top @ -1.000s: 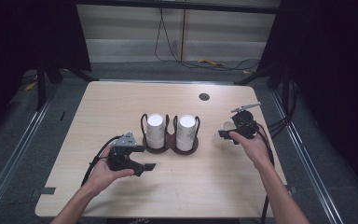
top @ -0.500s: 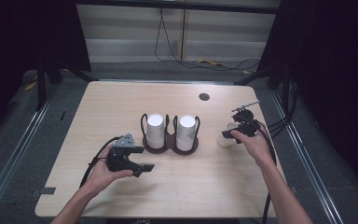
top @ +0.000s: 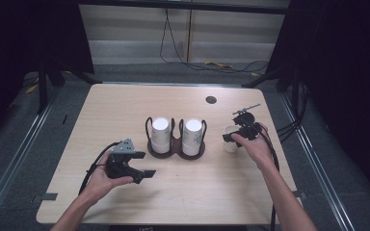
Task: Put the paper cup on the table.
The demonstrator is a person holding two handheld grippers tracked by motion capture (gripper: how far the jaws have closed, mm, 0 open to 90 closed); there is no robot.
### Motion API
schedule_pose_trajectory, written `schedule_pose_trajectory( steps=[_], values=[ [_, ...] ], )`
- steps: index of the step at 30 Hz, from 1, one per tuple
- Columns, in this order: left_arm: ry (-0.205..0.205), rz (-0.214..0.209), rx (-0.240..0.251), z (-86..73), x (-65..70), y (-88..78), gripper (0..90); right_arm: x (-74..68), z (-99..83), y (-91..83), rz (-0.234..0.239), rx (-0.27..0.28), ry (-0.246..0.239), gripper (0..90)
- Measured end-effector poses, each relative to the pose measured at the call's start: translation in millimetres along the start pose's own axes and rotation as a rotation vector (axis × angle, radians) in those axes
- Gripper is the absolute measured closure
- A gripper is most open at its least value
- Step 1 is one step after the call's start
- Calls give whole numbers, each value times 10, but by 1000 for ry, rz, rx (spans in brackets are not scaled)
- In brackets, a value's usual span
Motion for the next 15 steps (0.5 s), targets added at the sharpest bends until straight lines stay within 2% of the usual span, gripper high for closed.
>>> schedule_pose_trajectory(
  steps=[8, 10, 13, 15],
  values=[
    [-3, -1, 3, -5, 12, -4, 173, 9, -44, -4, 1, 35, 27, 160],
    [1, -2, 1, -8, 10, 1, 173, 27, -71, -15, -6, 51, 34, 160],
    [-4, -2, 1, -11, 0, 14, 173, 59, -96, -35, 12, 66, 55, 154],
    [-6, -4, -2, -16, 0, 20, 172, 79, -107, -47, 3, 75, 66, 153]
  ],
)
Point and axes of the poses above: each handheld gripper's, and its own axes: y roughly forward along the jaws, z roughly out of its top, x roughly to its right, the point moved 6 cm from there along y, roughly forward along the jaws, and after that the axes turned 13 degrees about -z, right-handed, at the moved point
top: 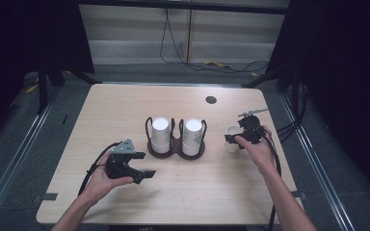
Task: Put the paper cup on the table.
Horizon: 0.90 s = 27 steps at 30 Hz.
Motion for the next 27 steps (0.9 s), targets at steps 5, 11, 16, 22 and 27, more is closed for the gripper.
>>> schedule_pose_trajectory(
  steps=[5, 11, 16, 22, 27],
  values=[
    [-1, 2, 5, 0, -3, -15, 172, 21, -27, -26, 11, 19, 14, 148],
    [-6, 7, 5, -3, -12, -22, 172, 23, -86, -48, 22, 43, 33, 150],
    [-4, 12, 6, -6, -21, -33, 172, 31, -113, -92, 24, 61, 42, 150],
    [-23, 18, -2, -38, -41, -15, 172, 13, -143, -182, 34, 83, 48, 151],
    [-41, 38, 6, -36, -63, -47, 180, 0, -158, -311, 41, 125, 52, 150]
  ],
)
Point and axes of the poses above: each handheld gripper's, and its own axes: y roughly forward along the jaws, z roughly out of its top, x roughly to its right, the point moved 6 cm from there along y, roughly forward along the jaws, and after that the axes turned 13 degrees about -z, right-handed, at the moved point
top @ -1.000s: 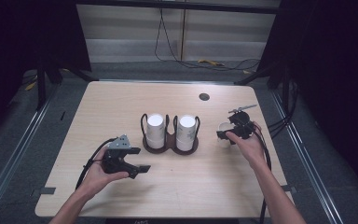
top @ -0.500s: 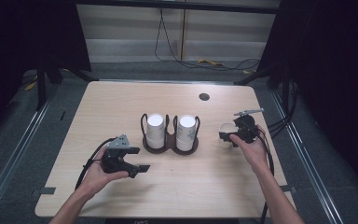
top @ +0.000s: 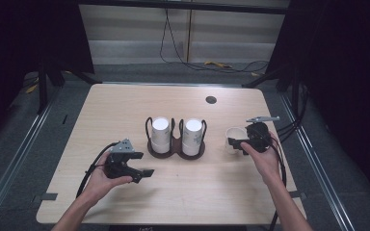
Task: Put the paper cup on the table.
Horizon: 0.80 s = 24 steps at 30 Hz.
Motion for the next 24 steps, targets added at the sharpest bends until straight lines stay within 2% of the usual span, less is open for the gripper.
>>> schedule_pose_trajectory(
  steps=[3, 6, 9, 15, 17, 22, 24],
  values=[
    [-39, 19, 19, -6, -36, -28, 181, -15, -27, -64, -1, 13, 4, 150],
    [-42, 37, 15, -23, -52, -56, 181, -12, -72, -117, -6, 30, 14, 150],
    [-51, 40, 15, -56, -42, -80, 182, -34, -127, -184, 9, 41, 31, 150],
    [-81, 48, 12, -139, -7, -166, 184, -109, -216, -311, 23, 69, 43, 156],
    [-79, 54, 7, -159, 4, -199, 185, -146, -258, -342, 31, 75, 46, 157],
    [-104, 76, 22, -220, -8, -228, 189, -232, -377, -395, 13, 111, 25, 189],
    [-128, 59, 18, -245, -10, -207, 189, -269, -423, -403, 17, 114, 23, 194]
  ],
)
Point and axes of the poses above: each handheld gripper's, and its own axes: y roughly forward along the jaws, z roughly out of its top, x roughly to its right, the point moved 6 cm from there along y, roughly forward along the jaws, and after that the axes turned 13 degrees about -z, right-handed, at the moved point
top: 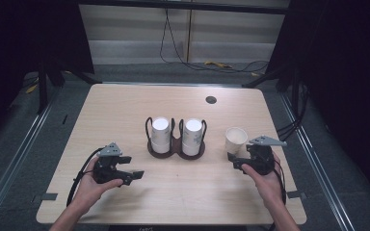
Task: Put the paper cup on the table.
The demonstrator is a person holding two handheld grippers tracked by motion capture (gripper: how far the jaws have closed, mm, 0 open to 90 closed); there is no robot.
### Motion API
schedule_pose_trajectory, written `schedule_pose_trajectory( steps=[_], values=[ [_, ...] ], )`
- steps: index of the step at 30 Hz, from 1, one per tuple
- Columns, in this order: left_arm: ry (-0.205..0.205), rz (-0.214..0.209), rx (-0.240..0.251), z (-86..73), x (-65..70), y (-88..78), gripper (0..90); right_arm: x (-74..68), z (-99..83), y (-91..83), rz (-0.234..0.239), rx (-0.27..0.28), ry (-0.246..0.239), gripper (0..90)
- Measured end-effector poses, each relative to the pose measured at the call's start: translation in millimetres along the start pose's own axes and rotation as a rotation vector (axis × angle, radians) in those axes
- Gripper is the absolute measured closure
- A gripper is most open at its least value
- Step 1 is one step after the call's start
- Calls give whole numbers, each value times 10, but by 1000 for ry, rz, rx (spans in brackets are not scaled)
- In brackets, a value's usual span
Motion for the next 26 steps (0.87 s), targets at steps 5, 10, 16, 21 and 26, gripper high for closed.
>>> schedule_pose_trajectory(
  steps=[5, 10, 16, 21, 26],
  values=[
    [2, 14, -4, -30, 10, 30, 191, -112, -105, -64, 23, -9, 10, 200],
    [-12, 2, -21, -84, 40, 73, 193, -217, -215, -100, 36, -32, -23, 223],
    [-38, -9, -20, -125, 43, 124, 209, -378, -392, -52, 69, -42, -23, 221],
    [-56, -7, -16, -172, 51, 159, 209, -484, -492, 23, 108, -60, -11, 214],
    [-52, 10, 13, -166, 92, 169, 209, -524, -540, 62, 94, -71, -28, 210]
  ],
)
Point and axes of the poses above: each handheld gripper's, and its own axes: y roughly forward along the jaws, z roughly out of its top, x roughly to its right, the point moved 6 cm from there along y, roughly forward along the jaws, and after that the axes turned 13 degrees about -z, right-handed, at the moved point
